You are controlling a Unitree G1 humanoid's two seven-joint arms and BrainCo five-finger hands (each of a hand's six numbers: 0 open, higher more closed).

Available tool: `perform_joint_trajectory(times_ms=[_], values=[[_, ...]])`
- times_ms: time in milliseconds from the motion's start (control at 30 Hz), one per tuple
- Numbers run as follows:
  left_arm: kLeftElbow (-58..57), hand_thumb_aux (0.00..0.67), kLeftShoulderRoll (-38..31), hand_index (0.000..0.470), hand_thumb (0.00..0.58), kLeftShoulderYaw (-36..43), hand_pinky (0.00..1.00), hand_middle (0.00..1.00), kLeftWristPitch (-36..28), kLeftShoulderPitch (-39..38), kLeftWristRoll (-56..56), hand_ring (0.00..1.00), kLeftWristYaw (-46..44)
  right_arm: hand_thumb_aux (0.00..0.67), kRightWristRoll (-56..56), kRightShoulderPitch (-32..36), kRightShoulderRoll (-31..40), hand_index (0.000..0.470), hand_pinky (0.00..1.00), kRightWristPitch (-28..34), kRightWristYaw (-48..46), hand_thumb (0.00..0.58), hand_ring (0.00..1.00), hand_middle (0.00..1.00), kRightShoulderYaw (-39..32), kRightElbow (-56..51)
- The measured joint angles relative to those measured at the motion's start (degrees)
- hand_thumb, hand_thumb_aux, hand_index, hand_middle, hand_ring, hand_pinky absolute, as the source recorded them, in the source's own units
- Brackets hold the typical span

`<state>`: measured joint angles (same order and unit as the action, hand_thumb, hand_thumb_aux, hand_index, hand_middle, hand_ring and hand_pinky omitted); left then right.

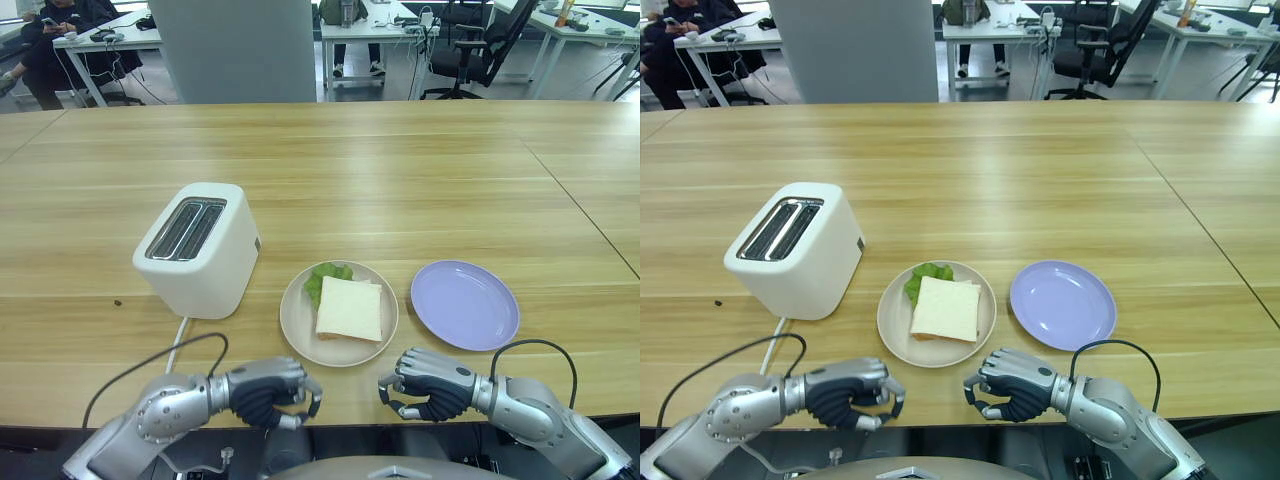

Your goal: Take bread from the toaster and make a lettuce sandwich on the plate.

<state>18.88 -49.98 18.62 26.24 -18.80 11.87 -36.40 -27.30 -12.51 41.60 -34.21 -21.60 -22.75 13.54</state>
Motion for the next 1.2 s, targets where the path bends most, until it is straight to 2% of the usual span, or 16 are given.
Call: perform_joint_trajectory(times_ms=[167, 400, 667, 833, 967, 1200], values=[[-9.7, 0.670, 4.0, 0.460, 0.580, 1.2, 1.00, 1.00, -0.4, 6.1, 10.9, 1.00, 3.2, 0.670, -7.2, 4.4, -3.5, 0.460, 1.00, -0.1, 1.8, 0.580, 1.00, 1.00, -1.2, -6.2], [-21.3, 0.670, 8.7, 0.460, 0.580, 3.4, 1.00, 1.00, 2.7, 15.7, 24.0, 1.00, 13.9, 0.670, -15.8, 13.3, -8.6, 0.460, 1.00, -0.6, 6.9, 0.580, 1.00, 1.00, -5.3, -21.2], [-35.2, 0.670, 13.6, 0.460, 0.580, 7.3, 1.00, 1.00, 3.0, 28.8, 34.2, 1.00, 24.3, 0.670, -18.2, 28.0, -17.1, 0.460, 1.00, -1.3, 14.3, 0.580, 1.00, 1.00, -9.2, -40.7], [-45.8, 0.670, 17.1, 0.460, 0.580, 9.3, 1.00, 1.00, -0.8, 38.0, 40.2, 1.00, 32.5, 0.670, -20.8, 38.9, -21.5, 0.460, 1.00, 1.0, 22.7, 0.580, 1.00, 1.00, -10.3, -55.3], [-58.7, 0.670, 21.6, 0.460, 0.580, 11.1, 1.00, 1.00, -4.5, 48.7, 43.1, 1.00, 39.2, 0.670, -23.3, 49.8, -25.8, 0.460, 1.00, 4.5, 31.7, 0.580, 1.00, 1.00, -11.3, -68.9], [-79.4, 0.670, 28.0, 0.460, 0.580, 14.6, 1.00, 1.00, -7.2, 61.7, 44.1, 1.00, 46.3, 0.670, -23.5, 58.7, -30.4, 0.460, 1.00, 7.7, 38.5, 0.580, 1.00, 1.00, -11.9, -82.9]])
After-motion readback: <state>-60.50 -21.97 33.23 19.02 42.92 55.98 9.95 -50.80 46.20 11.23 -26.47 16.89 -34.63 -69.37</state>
